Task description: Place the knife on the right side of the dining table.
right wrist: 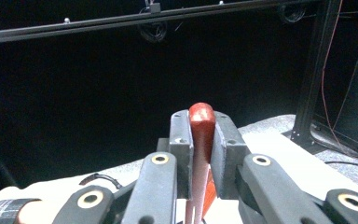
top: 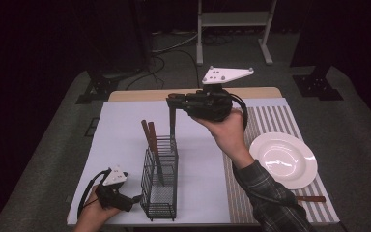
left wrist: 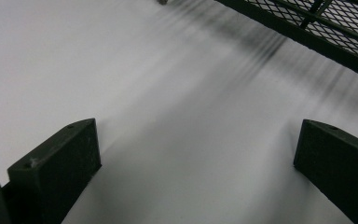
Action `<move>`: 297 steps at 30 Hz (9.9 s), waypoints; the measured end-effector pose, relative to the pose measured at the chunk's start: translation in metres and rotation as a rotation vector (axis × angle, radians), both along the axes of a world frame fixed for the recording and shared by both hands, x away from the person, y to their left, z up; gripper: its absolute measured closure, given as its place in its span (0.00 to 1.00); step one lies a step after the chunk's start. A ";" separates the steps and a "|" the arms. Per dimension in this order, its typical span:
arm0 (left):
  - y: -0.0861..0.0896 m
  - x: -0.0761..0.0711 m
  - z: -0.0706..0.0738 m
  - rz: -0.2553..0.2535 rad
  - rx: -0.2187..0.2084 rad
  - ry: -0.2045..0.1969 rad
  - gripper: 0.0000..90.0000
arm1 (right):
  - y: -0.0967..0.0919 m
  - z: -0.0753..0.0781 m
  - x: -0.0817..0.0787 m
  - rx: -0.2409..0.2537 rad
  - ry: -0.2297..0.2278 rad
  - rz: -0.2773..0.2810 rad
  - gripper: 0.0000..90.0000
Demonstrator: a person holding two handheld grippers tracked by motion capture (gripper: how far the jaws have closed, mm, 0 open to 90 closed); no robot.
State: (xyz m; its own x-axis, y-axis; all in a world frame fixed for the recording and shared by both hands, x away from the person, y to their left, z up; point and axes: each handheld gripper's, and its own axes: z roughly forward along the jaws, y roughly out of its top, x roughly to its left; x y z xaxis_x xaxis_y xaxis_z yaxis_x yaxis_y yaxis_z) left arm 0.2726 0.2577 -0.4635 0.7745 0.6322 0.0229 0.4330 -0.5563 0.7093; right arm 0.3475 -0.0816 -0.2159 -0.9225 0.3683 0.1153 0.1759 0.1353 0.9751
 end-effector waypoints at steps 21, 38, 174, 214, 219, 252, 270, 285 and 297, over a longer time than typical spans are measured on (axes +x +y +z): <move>0.000 0.000 0.000 0.001 0.000 -0.001 0.00 | -0.051 0.003 0.000 0.012 -0.021 -0.107 0.89; 0.000 0.000 0.000 0.001 -0.002 0.000 0.00 | -0.105 -0.021 0.020 0.009 0.007 -0.256 0.89; 0.000 0.000 0.000 0.001 -0.001 0.000 0.00 | -0.281 -0.192 0.063 0.005 0.286 -0.811 0.65; 0.000 0.000 0.000 0.001 0.000 -0.001 0.00 | -0.291 -0.216 0.075 -0.056 0.456 -0.875 0.49; 0.000 0.000 0.000 0.001 0.000 -0.001 0.00 | -0.289 -0.218 0.078 -0.099 0.461 -0.883 0.48; 0.000 0.000 0.000 0.001 0.000 -0.001 0.00 | -0.286 -0.218 0.084 -0.220 0.500 -0.944 0.42; 0.000 0.000 0.000 0.001 0.000 -0.001 0.00 | -0.286 -0.215 0.078 -0.193 0.479 -0.938 0.41; 0.000 0.000 0.000 0.001 -0.001 -0.001 0.00 | -0.269 -0.199 0.063 -0.202 0.396 -0.838 0.06; 0.000 0.000 0.000 0.001 0.001 0.000 0.00 | -0.209 -0.183 0.039 -0.293 0.331 -0.665 0.01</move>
